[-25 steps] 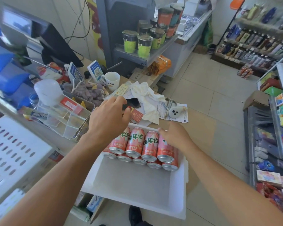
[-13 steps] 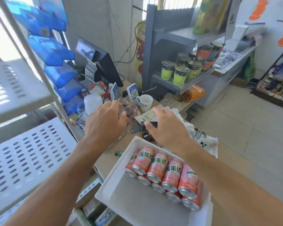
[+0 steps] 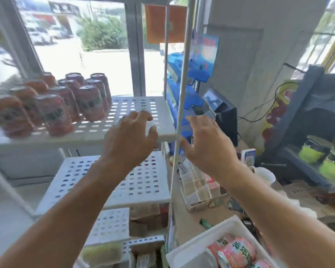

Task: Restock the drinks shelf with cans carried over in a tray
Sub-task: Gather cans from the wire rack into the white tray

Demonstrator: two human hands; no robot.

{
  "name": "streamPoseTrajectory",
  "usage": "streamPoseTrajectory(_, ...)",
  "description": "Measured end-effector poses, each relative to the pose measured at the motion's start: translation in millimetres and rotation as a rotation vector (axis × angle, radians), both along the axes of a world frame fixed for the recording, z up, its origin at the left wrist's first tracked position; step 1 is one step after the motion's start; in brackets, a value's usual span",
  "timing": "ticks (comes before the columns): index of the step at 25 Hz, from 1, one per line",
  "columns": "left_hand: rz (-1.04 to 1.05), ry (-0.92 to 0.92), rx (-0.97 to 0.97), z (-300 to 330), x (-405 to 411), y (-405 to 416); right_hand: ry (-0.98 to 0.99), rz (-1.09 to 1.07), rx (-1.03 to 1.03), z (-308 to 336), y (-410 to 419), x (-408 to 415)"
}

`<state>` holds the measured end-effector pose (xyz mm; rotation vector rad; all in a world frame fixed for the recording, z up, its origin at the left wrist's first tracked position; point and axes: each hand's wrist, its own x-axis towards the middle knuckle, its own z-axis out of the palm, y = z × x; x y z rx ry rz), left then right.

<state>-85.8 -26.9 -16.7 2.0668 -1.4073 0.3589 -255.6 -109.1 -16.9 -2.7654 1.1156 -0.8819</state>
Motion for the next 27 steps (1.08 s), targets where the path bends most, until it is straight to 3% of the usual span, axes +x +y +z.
streamPoseTrajectory(4, 0.119, 0.008, -0.022, 8.2, 47.0, 21.9, -0.068, 0.22, 0.069, 4.4, 6.6, 55.2)
streamPoseTrajectory(9, 0.185, 0.033, -0.042, 5.2, 102.6, 34.4, -0.117, 0.325, 0.175, 13.6, 0.8, 133.3)
streamPoseTrajectory(18, 0.187, 0.006, -0.067, 2.0, 174.3, 47.8, -0.143, 0.326, 0.301, -0.5, -15.7, 264.0)
streamPoseTrajectory(27, 0.093, -0.047, -0.127, 19.6, 204.0, 64.6, -0.33, 0.238, 0.327, -22.1, -12.4, 316.1)
